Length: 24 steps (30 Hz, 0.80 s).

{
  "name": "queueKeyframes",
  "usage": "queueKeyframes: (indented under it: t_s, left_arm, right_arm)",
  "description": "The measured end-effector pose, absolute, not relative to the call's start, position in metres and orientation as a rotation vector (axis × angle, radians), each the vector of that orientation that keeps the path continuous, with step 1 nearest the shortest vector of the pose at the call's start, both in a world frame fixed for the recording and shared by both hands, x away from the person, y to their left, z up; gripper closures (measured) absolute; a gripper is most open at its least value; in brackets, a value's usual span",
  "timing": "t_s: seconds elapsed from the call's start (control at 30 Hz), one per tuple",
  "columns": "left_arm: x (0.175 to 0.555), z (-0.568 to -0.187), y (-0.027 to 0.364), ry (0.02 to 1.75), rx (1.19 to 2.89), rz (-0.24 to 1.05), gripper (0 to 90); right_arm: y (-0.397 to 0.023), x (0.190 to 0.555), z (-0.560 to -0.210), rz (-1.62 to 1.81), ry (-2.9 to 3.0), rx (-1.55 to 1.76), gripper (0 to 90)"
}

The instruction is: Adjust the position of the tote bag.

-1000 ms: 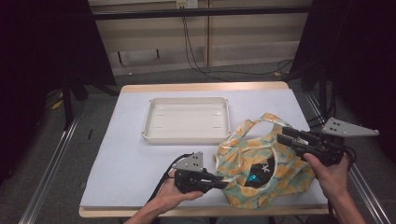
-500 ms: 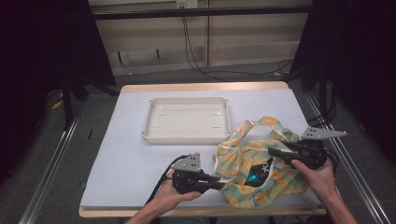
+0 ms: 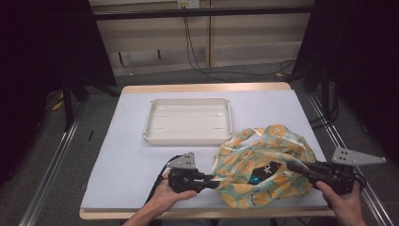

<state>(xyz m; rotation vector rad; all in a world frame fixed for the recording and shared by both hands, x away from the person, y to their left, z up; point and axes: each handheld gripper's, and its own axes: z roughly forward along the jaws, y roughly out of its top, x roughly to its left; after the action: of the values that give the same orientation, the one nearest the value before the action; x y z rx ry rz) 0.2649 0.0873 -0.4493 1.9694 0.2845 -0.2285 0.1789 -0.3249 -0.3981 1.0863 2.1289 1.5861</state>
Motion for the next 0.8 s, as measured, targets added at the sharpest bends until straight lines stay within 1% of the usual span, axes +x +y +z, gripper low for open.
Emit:
queueKeyframes:
  t_s: [0.1,0.17,0.23,0.3,0.33,0.37,0.47,0.53,0.57,0.6,0.63,0.67,0.7,0.73,0.77,0.8]
  left_arm:
    - [0.265,-0.435,0.089,0.245,1.947,-0.199,67.0]
    - [0.265,-0.430,0.090,0.258,1.938,-0.182,59.4]
    - [0.267,-0.418,0.089,0.255,1.903,-0.151,58.7]
    - [0.269,-0.415,0.087,0.259,1.901,-0.147,54.6]
    - [0.274,-0.414,0.079,0.275,1.877,-0.159,52.5]
    - [0.274,-0.414,0.079,0.275,1.877,-0.159,49.6]
    - [0.287,-0.416,0.055,0.281,1.874,-0.199,43.5]
    - [0.291,-0.420,0.041,0.277,1.886,-0.225,36.3]
    - [0.291,-0.420,0.041,0.277,1.886,-0.225,34.7]
    - [0.294,-0.424,0.029,0.283,1.900,-0.220,33.9]
    - [0.294,-0.424,0.029,0.283,1.900,-0.220,32.9]
    - [0.297,-0.428,0.019,0.286,1.916,-0.212,34.4]
    - [0.297,-0.428,0.019,0.286,1.916,-0.212,36.8]
    - [0.299,-0.431,0.012,0.319,1.935,-0.212,41.3]
    - [0.299,-0.431,0.012,0.319,1.935,-0.212,49.4]
    - [0.301,-0.435,0.009,0.311,1.963,-0.214,61.0]
  right_arm:
    - [-0.328,0.172,-0.405,1.571,2.137,1.109,84.3]
    - [-0.329,0.171,-0.407,1.572,2.138,1.112,84.2]
    - [-0.330,0.172,-0.410,1.569,2.135,1.118,84.2]
    - [-0.330,0.173,-0.410,1.574,2.134,1.117,84.2]
    - [-0.327,0.176,-0.409,1.573,2.141,1.104,84.0]
    - [-0.325,0.177,-0.409,1.575,2.144,1.103,84.0]
    - [-0.319,0.180,-0.407,1.568,2.165,1.088,84.0]
    - [-0.317,0.181,-0.406,1.569,2.171,1.077,83.7]
    - [-0.317,0.181,-0.406,1.569,2.171,1.077,83.7]
    - [-0.316,0.182,-0.405,1.570,2.179,1.072,83.2]
    - [-0.316,0.182,-0.405,1.570,2.179,1.072,83.2]
    - [-0.315,0.184,-0.403,1.566,2.187,1.066,83.1]
    - [-0.315,0.184,-0.402,1.564,2.191,1.063,83.0]
    - [-0.315,0.185,-0.401,1.563,2.185,1.062,83.0]
    - [-0.315,0.185,-0.401,1.563,2.185,1.062,83.0]
    - [-0.315,0.185,-0.399,1.573,2.175,1.052,81.5]
